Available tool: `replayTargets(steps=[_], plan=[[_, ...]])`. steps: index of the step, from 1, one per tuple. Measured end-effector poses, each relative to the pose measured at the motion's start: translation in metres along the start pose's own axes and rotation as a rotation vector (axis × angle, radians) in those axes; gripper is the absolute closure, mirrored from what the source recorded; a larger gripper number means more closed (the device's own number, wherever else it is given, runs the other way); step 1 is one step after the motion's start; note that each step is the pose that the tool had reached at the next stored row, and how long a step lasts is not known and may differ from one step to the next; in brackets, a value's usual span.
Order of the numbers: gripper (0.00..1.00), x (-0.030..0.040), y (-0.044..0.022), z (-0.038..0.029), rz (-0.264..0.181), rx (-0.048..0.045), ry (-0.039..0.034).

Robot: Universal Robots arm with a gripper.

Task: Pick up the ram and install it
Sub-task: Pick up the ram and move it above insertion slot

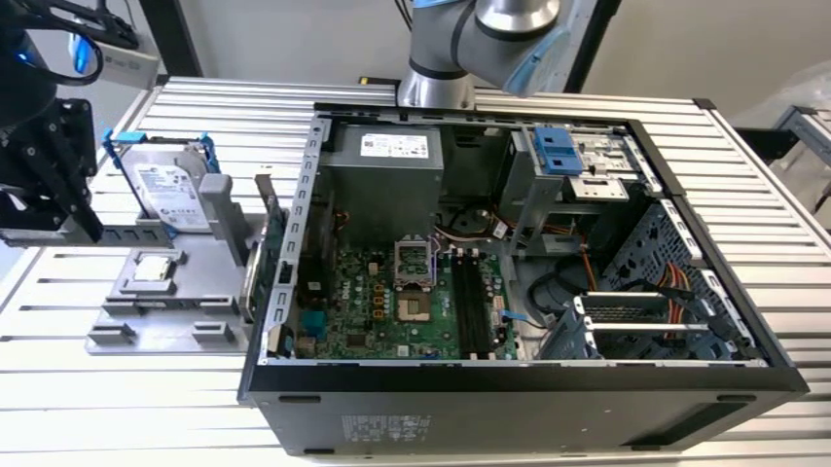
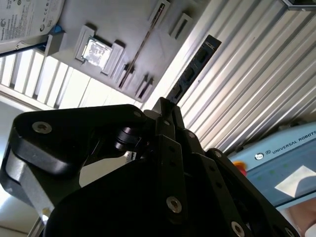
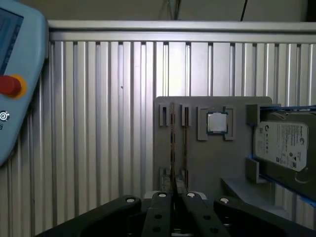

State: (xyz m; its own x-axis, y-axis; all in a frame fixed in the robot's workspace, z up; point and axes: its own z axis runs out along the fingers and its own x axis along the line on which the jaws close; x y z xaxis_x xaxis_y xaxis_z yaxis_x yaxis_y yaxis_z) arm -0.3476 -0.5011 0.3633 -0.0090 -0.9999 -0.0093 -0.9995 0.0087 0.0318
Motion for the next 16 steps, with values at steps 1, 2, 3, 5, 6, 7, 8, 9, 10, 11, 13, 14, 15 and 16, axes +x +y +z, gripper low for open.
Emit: replayTargets(steps=[1, 2, 3, 5, 6, 7, 8, 9, 10, 11, 13, 14, 15, 16], plan=[[1.00, 0.0000, 0.0000, -0.0012, 0.000, 0.0001, -0.0001], [1.00, 0.0000, 0.0001, -0.0024, 0.000, 0.0001, -0.0001], [1.00, 0.0000, 0.0001, -0.0033, 0.000, 0.0001, -0.0001], [1.00, -0.0001, 0.0002, -0.0050, 0.000, 0.0001, -0.0001], [1.00, 0.0000, 0.0002, -0.0057, 0.000, 0.0001, 0.0000], [1.00, -0.0001, 0.0002, -0.0063, 0.000, 0.0001, 0.0000], [1.00, -0.0001, 0.0002, -0.0069, 0.000, 0.0001, 0.0003], [1.00, -0.0001, 0.0002, -0.0075, 0.000, 0.0000, 0.0005], [1.00, -0.0001, 0.0002, -0.0082, 0.000, 0.0001, 0.0005], [1.00, -0.0001, 0.0003, -0.0088, 0.000, 0.0001, 0.0006], [1.00, -0.0001, 0.0003, -0.0094, 0.000, 0.0002, 0.0006], [1.00, -0.0001, 0.0003, -0.0095, 0.000, 0.0004, 0.0005], [1.00, -0.0001, 0.0003, -0.0096, 0.000, 0.0003, 0.0006], [1.00, -0.0001, 0.0003, -0.0098, 0.000, 0.0001, 0.0007]])
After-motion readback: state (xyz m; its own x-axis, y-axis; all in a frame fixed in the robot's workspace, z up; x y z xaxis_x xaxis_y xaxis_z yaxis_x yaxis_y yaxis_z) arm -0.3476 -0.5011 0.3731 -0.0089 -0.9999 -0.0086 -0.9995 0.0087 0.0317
